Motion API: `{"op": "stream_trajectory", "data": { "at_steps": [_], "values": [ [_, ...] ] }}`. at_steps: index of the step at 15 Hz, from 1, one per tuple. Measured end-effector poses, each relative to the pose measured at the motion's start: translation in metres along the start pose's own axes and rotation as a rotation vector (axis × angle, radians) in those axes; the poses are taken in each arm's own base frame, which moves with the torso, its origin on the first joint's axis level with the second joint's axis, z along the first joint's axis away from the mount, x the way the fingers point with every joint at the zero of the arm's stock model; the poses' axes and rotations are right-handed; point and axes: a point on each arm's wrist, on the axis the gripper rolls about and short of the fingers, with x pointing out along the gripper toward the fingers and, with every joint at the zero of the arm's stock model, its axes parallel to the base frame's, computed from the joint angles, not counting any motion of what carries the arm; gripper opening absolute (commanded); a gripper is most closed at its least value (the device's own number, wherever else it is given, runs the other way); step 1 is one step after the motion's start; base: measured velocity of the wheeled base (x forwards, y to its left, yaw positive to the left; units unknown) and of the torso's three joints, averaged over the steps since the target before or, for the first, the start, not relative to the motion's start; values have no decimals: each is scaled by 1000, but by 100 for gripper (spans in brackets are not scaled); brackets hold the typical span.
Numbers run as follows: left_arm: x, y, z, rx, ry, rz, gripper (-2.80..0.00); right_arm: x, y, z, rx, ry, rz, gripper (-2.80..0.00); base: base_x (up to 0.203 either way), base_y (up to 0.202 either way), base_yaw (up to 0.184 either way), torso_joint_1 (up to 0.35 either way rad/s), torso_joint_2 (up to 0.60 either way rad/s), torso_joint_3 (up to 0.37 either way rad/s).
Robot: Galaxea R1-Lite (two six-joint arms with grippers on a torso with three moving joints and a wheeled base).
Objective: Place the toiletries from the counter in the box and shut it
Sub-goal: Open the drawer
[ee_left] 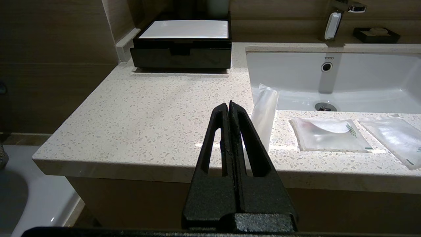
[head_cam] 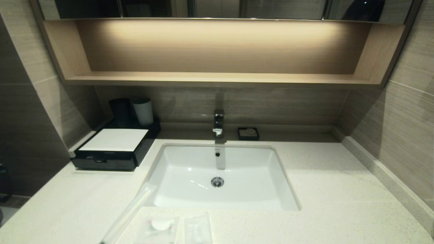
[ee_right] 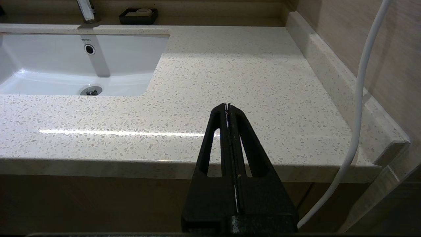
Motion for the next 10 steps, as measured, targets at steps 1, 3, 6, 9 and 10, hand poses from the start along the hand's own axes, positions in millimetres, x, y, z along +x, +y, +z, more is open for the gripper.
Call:
{"op": "stream_trajectory", "data": {
  "at_steps": [1,3,6,9,10],
  "values": [
    [0,0,0,1,1,0,-280,0,0,0,0,0,0,-280,0,0,0,0,0,0],
    [0,0,0,6,3,1,-280,0,0,0,0,0,0,-280,0,0,0,0,0,0],
    [-4,0,9,7,4,0,-280,0,0,0,0,0,0,-280,0,0,0,0,0,0],
    [-13,1,28,6,-12,-3,-280,0,0,0,0,0,0,-280,0,0,0,0,0,0],
    [-16,1,35,7,-31,-3,-280,0,0,0,0,0,0,-280,0,0,0,0,0,0]
  ]
}}
